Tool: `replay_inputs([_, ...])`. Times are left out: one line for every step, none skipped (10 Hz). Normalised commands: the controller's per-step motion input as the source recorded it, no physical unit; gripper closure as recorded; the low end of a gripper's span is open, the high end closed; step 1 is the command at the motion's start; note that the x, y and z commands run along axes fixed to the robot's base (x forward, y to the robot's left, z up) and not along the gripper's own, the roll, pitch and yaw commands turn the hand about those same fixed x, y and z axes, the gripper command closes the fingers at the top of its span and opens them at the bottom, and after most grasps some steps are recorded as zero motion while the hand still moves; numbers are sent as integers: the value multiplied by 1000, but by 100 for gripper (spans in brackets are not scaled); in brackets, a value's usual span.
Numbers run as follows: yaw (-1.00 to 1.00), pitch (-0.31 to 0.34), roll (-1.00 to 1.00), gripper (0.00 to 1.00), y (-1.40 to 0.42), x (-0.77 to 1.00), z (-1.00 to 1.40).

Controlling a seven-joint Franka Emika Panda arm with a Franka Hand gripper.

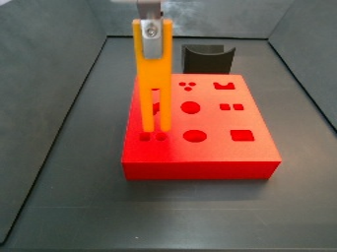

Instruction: Insert the square-circle object.

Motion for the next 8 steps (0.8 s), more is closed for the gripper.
replay_inputs([0,0,0,100,0,0,-91])
replay_inputs([-54,0,147,100,0,0,-311])
replay_inputs([-143,0,171,100,0,0,-337])
replay_inputs([-189,0,139,100,0,0,-254])
replay_inputs([-46,0,26,100,-120,0,-163])
replay_inputs([-6,-7,0,100,-94,137,-166])
replay_inputs([0,0,0,100,-66,231,-160])
replay_inputs([-3,0,31,100,-17,177,-214])
